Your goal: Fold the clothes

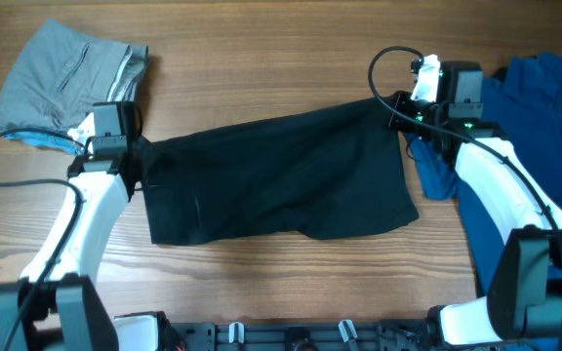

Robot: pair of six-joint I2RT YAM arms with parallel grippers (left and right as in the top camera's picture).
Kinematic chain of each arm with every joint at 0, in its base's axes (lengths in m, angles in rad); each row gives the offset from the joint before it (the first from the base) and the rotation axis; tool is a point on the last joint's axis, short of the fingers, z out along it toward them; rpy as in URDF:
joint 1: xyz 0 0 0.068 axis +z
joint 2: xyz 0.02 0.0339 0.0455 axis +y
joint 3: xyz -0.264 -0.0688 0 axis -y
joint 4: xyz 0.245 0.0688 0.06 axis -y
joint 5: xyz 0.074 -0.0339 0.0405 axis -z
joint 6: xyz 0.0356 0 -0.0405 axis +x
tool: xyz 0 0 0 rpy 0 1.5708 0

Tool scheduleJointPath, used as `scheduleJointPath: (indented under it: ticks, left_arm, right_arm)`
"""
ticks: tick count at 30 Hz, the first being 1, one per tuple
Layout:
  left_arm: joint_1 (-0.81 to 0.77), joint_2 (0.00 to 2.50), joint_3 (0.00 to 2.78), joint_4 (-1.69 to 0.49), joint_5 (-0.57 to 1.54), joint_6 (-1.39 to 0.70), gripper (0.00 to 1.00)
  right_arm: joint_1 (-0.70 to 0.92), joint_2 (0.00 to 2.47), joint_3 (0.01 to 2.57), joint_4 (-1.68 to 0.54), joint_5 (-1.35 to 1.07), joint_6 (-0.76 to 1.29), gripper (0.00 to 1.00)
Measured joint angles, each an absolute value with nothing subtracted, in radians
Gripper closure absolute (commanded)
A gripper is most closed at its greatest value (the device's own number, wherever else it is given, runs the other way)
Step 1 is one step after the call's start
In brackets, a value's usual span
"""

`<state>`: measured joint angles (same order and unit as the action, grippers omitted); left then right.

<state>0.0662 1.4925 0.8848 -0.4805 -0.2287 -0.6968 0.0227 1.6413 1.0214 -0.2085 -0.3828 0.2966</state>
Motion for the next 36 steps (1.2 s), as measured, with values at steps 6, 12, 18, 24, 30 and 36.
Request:
scheduleJointPath:
  ticks: [6, 12, 18, 24, 30, 36]
  left_arm:
    - [0.072, 1.551, 0.884, -0.494, -0.251, -0.631, 0.12]
    - [0.072, 1.404, 0.913, -0.616, -0.176, -0.515, 0.59]
    - [0.072, 1.368, 0.903, -0.702, 0.012, -0.463, 0.96]
    - [0.078, 1.531, 0.715, -0.582, 0.143, -0.463, 0.96]
    - [0.096, 1.565, 0.737, -0.606, 0.139, -0.545, 0.96]
    - [0.166, 1.58, 0.802, -0.773, 0.102, -0.532, 0.77]
  right_arm:
    - [0.002, 1.645, 1.022, -0.314, -0.332, 0.294, 0.23]
    - [-0.02, 1.621, 1.024, -0.613, -0.343, 0.29, 0.38]
    - [-0.008, 1.615, 1.003, -0.75, -0.371, 0.278, 0.91]
    - [0.012, 1.617, 0.801, -0.685, -0.276, 0.398, 0.95]
    - [-0.104, 1.607, 0.772, -0.612, -0.182, 0.539, 0.96]
    - [-0.178, 1.615, 0.833, -0.647, -0.172, 0.468, 0.87]
